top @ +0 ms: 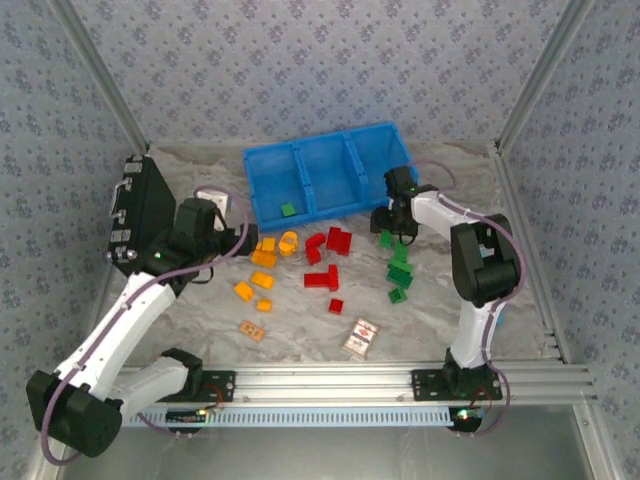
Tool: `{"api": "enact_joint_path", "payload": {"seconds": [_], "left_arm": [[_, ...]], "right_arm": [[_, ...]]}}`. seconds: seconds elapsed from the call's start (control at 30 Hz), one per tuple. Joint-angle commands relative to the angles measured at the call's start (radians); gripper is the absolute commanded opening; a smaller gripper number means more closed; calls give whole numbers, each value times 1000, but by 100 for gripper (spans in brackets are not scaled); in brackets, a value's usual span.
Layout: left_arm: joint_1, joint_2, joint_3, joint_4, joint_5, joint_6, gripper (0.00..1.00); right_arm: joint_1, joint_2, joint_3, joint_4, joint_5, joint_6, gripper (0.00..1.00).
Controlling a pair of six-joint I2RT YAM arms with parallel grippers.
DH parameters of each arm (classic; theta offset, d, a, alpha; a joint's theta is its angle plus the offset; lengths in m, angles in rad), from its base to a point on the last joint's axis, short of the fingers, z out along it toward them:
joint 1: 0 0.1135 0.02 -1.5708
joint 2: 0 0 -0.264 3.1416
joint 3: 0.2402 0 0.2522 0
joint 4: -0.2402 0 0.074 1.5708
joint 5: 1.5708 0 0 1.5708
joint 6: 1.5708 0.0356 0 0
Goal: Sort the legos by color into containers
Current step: Pick up the lego from the center of the table.
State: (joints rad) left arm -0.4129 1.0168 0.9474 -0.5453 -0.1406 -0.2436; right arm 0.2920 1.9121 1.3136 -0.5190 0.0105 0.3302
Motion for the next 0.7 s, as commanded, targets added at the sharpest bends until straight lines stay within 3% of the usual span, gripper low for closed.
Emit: {"api": "enact_joint_path", "payload": {"seconds": [0.0,0.13,0.23,0.33,0.4,0.53,0.67], "left_arm": [[-7,42,132,-127,-48,41,100],[-17,85,205,-196,-40,56,100],[-49,97,200,-191,-97,41,100],[-57,108,241,-195,-51,19,100],[-84,113,296,-202,-101,19,100],[-162,112,376,-140,-298,170,100],[-164,156,476,-150,-342,227,100]], "right_arm": [[-2,19,39,-7,-21,17,71],[2,30,36,-15,-17,13,63],[6,31,26,-12,-15,8,53],[7,39,22,-18,-9,1,44],[6,45,19,-20,-5,-3,41],[1,63,29,-24,-6,-16,37],[0,69,50,-45,-1,-29,31]]}}
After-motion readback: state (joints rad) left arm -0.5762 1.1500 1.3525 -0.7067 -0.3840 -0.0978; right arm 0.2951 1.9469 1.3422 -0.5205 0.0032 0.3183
